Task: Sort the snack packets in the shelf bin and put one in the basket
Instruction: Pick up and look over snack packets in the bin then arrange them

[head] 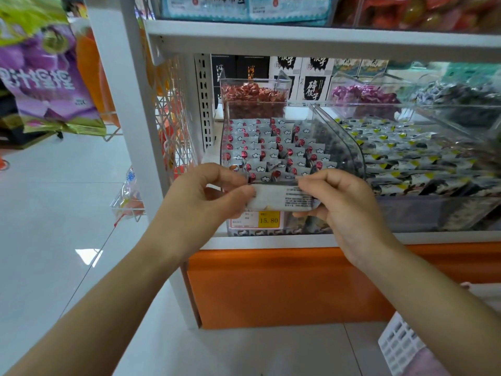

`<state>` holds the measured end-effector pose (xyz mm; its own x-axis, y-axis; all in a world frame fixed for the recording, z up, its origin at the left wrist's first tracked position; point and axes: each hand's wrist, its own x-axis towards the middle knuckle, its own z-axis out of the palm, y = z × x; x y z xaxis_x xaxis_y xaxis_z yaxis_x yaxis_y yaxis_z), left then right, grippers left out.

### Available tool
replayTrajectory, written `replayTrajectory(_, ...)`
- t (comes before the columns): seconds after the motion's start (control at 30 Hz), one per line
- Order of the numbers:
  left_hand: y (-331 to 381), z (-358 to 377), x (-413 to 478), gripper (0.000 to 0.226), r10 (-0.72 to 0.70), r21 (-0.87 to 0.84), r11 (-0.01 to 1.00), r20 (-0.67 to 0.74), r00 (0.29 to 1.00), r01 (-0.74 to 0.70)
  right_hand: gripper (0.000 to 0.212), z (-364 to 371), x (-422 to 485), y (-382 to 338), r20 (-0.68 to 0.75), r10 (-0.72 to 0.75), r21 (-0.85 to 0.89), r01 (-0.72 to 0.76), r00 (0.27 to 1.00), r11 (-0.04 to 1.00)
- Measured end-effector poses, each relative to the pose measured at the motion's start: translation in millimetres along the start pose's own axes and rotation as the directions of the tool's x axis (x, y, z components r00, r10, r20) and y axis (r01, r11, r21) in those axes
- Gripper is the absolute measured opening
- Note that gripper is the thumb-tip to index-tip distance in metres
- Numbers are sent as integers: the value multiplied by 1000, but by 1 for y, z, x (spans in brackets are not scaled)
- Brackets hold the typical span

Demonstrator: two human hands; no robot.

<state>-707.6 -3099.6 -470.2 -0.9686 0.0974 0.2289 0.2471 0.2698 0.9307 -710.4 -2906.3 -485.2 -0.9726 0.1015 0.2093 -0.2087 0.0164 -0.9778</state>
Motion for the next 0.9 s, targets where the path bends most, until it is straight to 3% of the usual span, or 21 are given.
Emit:
replayTrajectory(0.3,1,-10,4,13,-39,-17,999,56,998,40,23,1,-2,0,5,-59,-153,59,998,987)
replayTrajectory(0.5,-2,-17,6,17,-1,124,992,75,997,-9,19,2,-5,-3,30,-120,-253,124,992,960)
replayTrajectory(0.77,-6,-8,5,18,17,193,981,-53,998,-7,18,6,-10,-5,148,-113,-168,137,983,976)
replayTrajectory(0.9,-4,0,2,13,45,127,991,-84,995,-34,14,8,-10,-3,117,-105,-159,123,988,980)
